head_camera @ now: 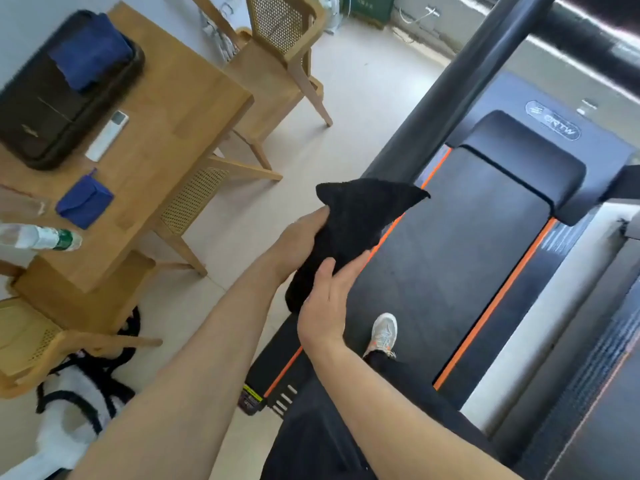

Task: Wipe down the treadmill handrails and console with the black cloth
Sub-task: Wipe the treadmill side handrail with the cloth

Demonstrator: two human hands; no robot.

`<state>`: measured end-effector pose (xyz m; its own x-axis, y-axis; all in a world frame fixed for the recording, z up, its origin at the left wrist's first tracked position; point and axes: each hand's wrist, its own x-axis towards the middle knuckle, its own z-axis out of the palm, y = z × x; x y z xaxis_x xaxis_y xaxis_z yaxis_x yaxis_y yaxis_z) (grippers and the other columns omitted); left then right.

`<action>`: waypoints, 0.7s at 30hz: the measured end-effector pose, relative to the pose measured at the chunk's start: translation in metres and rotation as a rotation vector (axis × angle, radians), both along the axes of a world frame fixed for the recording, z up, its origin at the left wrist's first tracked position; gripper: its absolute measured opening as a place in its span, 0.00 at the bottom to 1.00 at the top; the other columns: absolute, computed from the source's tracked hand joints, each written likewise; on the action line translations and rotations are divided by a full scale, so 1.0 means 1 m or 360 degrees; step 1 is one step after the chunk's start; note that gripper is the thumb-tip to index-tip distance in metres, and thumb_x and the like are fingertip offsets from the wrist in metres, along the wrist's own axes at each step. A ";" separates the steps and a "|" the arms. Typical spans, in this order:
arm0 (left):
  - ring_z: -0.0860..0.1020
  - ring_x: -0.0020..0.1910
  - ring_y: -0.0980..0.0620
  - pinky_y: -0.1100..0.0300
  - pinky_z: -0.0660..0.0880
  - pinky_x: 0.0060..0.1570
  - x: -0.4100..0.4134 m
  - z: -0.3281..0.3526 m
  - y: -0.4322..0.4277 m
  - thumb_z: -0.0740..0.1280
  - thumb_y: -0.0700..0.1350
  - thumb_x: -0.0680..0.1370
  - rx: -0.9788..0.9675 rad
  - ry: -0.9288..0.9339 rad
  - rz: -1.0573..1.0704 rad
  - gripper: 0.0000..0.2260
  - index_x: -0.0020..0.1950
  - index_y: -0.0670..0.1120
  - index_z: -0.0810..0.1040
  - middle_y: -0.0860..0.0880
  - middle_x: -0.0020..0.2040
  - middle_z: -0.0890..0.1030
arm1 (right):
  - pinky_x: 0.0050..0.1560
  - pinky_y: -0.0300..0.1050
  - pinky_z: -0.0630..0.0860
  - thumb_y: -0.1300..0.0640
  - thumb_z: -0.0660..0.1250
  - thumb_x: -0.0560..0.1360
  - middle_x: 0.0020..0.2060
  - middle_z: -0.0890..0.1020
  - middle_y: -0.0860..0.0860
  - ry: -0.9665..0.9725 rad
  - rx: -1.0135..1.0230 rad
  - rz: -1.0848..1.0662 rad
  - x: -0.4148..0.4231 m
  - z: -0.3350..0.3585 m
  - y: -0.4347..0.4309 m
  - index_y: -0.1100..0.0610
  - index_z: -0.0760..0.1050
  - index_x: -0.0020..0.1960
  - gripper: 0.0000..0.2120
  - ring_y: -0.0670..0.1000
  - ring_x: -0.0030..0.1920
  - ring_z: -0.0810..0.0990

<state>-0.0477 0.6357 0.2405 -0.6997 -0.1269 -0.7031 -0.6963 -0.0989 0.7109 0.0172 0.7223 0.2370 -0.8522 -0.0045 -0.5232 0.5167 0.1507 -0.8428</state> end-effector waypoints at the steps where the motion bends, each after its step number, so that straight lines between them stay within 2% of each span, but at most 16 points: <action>1: 0.84 0.45 0.62 0.70 0.78 0.42 -0.006 0.006 -0.002 0.56 0.55 0.84 0.0011 -0.0029 -0.0055 0.19 0.57 0.47 0.83 0.52 0.47 0.87 | 0.76 0.35 0.42 0.50 0.50 0.86 0.77 0.41 0.37 -0.0147 -0.0102 -0.0158 -0.002 0.005 -0.007 0.52 0.35 0.81 0.31 0.38 0.79 0.43; 3: 0.84 0.52 0.55 0.59 0.79 0.56 -0.020 0.014 -0.003 0.56 0.58 0.84 0.0031 -0.0059 -0.0155 0.20 0.61 0.48 0.82 0.49 0.53 0.86 | 0.80 0.46 0.50 0.44 0.52 0.85 0.81 0.50 0.43 -0.0465 -0.0359 -0.0650 -0.023 0.013 -0.021 0.51 0.45 0.83 0.31 0.44 0.80 0.52; 5: 0.82 0.57 0.50 0.51 0.75 0.65 -0.036 0.016 -0.004 0.56 0.60 0.83 -0.0018 -0.0076 -0.0252 0.21 0.66 0.50 0.80 0.48 0.59 0.84 | 0.75 0.55 0.65 0.38 0.58 0.80 0.76 0.68 0.48 -0.0707 -0.0635 -0.1060 -0.050 0.015 -0.026 0.49 0.67 0.76 0.28 0.51 0.74 0.69; 6: 0.81 0.60 0.50 0.50 0.73 0.67 -0.044 0.016 -0.002 0.57 0.60 0.83 -0.0051 -0.0064 -0.0279 0.21 0.69 0.52 0.77 0.49 0.62 0.83 | 0.68 0.56 0.74 0.35 0.60 0.76 0.69 0.78 0.49 -0.0702 -0.0756 -0.1141 -0.061 0.014 -0.023 0.47 0.76 0.68 0.26 0.53 0.66 0.78; 7: 0.79 0.62 0.51 0.50 0.71 0.69 -0.052 0.016 -0.001 0.57 0.61 0.82 -0.0072 -0.0036 -0.0309 0.23 0.72 0.54 0.74 0.50 0.65 0.80 | 0.57 0.52 0.81 0.35 0.60 0.75 0.59 0.85 0.50 -0.0675 -0.0814 -0.1167 -0.071 0.015 -0.018 0.46 0.81 0.60 0.22 0.52 0.57 0.83; 8: 0.77 0.65 0.52 0.50 0.70 0.70 -0.060 0.017 0.001 0.57 0.62 0.81 -0.0092 0.0003 -0.0354 0.24 0.75 0.56 0.71 0.51 0.68 0.78 | 0.46 0.46 0.83 0.36 0.59 0.78 0.50 0.87 0.49 -0.0663 -0.0876 -0.1184 -0.078 0.016 -0.011 0.47 0.83 0.54 0.20 0.51 0.50 0.85; 9: 0.76 0.66 0.52 0.50 0.69 0.71 -0.067 0.017 0.003 0.56 0.63 0.80 -0.0103 0.0043 -0.0405 0.26 0.76 0.57 0.68 0.52 0.70 0.77 | 0.41 0.43 0.82 0.37 0.56 0.80 0.44 0.88 0.48 -0.0620 -0.0929 -0.1200 -0.085 0.013 -0.004 0.47 0.83 0.51 0.20 0.50 0.46 0.85; 10: 0.75 0.67 0.52 0.49 0.68 0.72 -0.070 0.016 0.005 0.55 0.63 0.79 -0.0109 0.0084 -0.0431 0.26 0.77 0.58 0.67 0.53 0.70 0.76 | 0.42 0.44 0.82 0.38 0.55 0.81 0.43 0.88 0.49 -0.0572 -0.0945 -0.1236 -0.092 0.009 0.000 0.48 0.83 0.51 0.21 0.50 0.46 0.85; 13: 0.77 0.66 0.53 0.48 0.70 0.70 -0.068 0.008 0.008 0.55 0.63 0.80 -0.0138 0.0135 -0.0353 0.23 0.73 0.59 0.71 0.54 0.67 0.79 | 0.62 0.54 0.78 0.34 0.59 0.74 0.54 0.86 0.47 -0.0372 -0.0806 -0.1242 -0.098 0.000 -0.004 0.46 0.81 0.62 0.25 0.50 0.56 0.83; 15: 0.78 0.65 0.52 0.47 0.71 0.69 -0.060 0.005 0.012 0.56 0.64 0.79 -0.0150 0.0152 -0.0270 0.23 0.71 0.59 0.73 0.53 0.65 0.80 | 0.69 0.54 0.73 0.35 0.59 0.71 0.59 0.83 0.43 -0.0305 -0.0616 -0.1184 -0.083 -0.005 -0.014 0.42 0.76 0.68 0.28 0.48 0.61 0.80; 17: 0.79 0.62 0.53 0.49 0.73 0.66 -0.050 0.014 0.017 0.56 0.61 0.81 -0.0075 0.0161 -0.0147 0.21 0.70 0.56 0.75 0.52 0.62 0.82 | 0.69 0.46 0.70 0.41 0.58 0.76 0.58 0.81 0.38 -0.0278 -0.0467 -0.1095 -0.064 0.007 -0.022 0.40 0.74 0.66 0.20 0.43 0.61 0.78; 18: 0.81 0.58 0.54 0.52 0.75 0.62 -0.045 0.015 0.016 0.56 0.59 0.83 -0.0042 0.0128 -0.0116 0.20 0.69 0.53 0.76 0.52 0.58 0.84 | 0.66 0.39 0.69 0.47 0.58 0.79 0.56 0.78 0.35 -0.0237 -0.0423 -0.1080 -0.056 0.013 -0.024 0.38 0.71 0.62 0.12 0.40 0.59 0.76; 19: 0.83 0.54 0.54 0.53 0.77 0.58 -0.039 0.012 0.014 0.57 0.58 0.83 -0.0004 0.0073 -0.0079 0.20 0.68 0.48 0.77 0.52 0.53 0.85 | 0.61 0.33 0.67 0.52 0.58 0.82 0.55 0.76 0.34 -0.0201 -0.0394 -0.1067 -0.051 0.016 -0.024 0.38 0.68 0.61 0.11 0.39 0.57 0.75; 20: 0.84 0.51 0.53 0.52 0.78 0.56 -0.032 0.010 0.012 0.58 0.58 0.83 0.0025 -0.0021 -0.0033 0.22 0.66 0.45 0.79 0.51 0.50 0.86 | 0.58 0.31 0.66 0.54 0.57 0.83 0.54 0.75 0.35 -0.0199 -0.0374 -0.1013 -0.049 0.017 -0.023 0.39 0.66 0.61 0.11 0.40 0.56 0.74; 21: 0.84 0.52 0.51 0.51 0.78 0.58 -0.027 0.007 0.008 0.59 0.60 0.82 0.0030 -0.0107 -0.0010 0.23 0.64 0.45 0.81 0.49 0.50 0.87 | 0.58 0.34 0.67 0.53 0.56 0.84 0.54 0.75 0.37 -0.0243 -0.0360 -0.0934 -0.051 0.018 -0.021 0.41 0.66 0.62 0.10 0.43 0.57 0.75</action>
<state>-0.0745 0.6441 0.2480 -0.6517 -0.1088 -0.7506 -0.7430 -0.1073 0.6606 -0.0338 0.7014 0.2551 -0.6624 0.3152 -0.6796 0.5757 -0.3662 -0.7310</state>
